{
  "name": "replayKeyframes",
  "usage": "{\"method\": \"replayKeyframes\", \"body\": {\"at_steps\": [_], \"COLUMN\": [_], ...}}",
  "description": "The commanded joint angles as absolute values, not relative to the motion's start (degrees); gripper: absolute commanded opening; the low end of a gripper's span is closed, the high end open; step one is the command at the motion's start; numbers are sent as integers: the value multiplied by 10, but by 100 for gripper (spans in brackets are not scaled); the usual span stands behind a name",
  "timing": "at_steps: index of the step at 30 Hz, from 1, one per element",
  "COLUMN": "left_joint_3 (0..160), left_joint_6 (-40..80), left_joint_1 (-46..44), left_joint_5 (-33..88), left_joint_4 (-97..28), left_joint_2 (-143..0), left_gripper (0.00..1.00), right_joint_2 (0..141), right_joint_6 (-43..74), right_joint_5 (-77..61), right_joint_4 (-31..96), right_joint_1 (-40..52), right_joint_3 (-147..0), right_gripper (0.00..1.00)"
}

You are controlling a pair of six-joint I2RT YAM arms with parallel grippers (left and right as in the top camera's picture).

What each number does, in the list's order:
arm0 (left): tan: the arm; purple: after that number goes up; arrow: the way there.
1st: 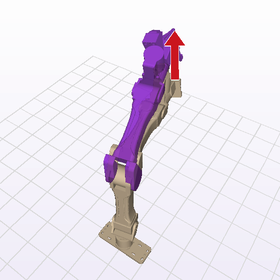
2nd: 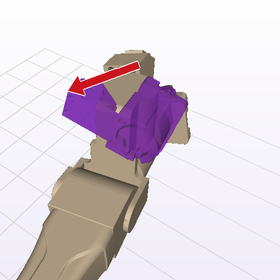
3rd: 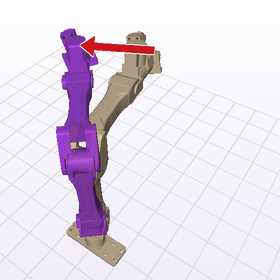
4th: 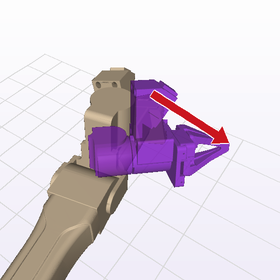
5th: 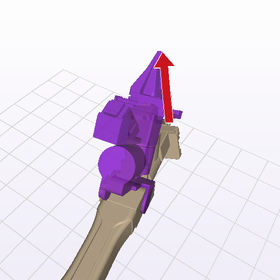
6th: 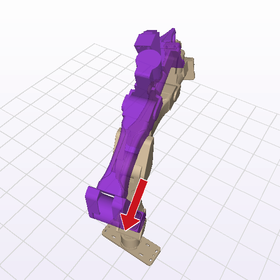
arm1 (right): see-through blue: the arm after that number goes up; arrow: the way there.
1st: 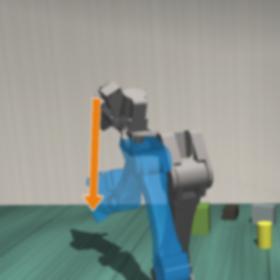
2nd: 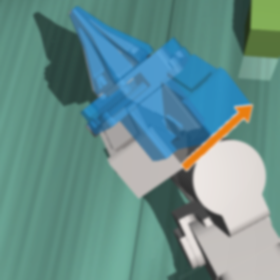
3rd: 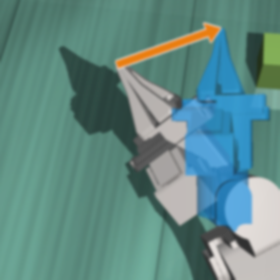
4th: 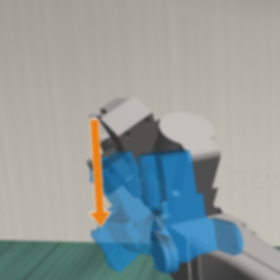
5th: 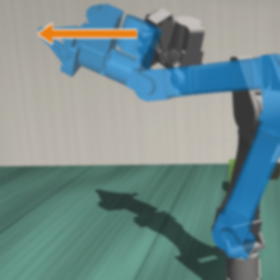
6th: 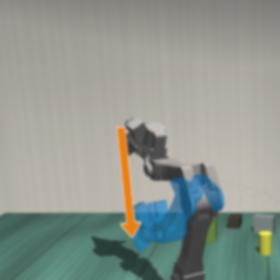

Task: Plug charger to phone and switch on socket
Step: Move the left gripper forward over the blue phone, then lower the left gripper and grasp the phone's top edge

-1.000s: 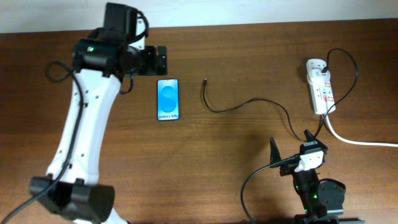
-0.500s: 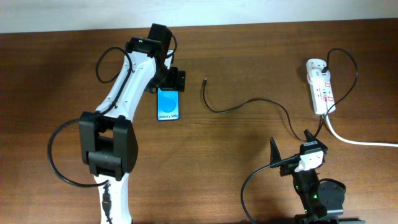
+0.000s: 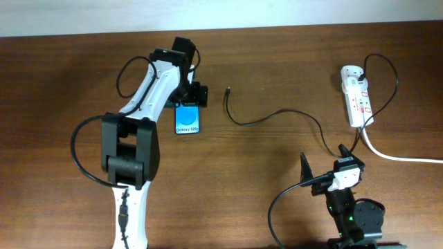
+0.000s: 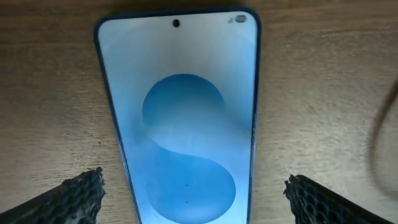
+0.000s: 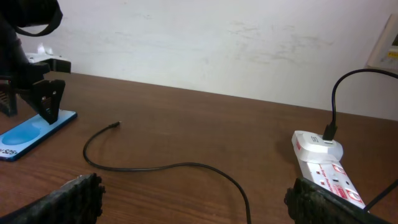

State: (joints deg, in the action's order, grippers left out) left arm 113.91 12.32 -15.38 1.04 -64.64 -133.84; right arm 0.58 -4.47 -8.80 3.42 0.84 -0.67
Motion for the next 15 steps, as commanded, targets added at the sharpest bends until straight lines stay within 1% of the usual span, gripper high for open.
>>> {"method": "replayKeyframes", "body": {"at_steps": [1,15], "left_joint_3": [1145,1144], "left_joint_6": [152,152], "left_joint_1": [-156,-156], "left_joint_5": [-5,-9], "left_joint_4": [-645,-620], "left_joint_2": [-1351,-1351], "left_gripper": [99,99], "right_joint_2": [2,2], "right_joint_6": [-38,-38], "right_joint_5": [-83,-83], "right_joint_4": [37,37], "right_joint_1": [12,12], "right_joint_3": [-3,-3], "right_gripper": [98,98]}}
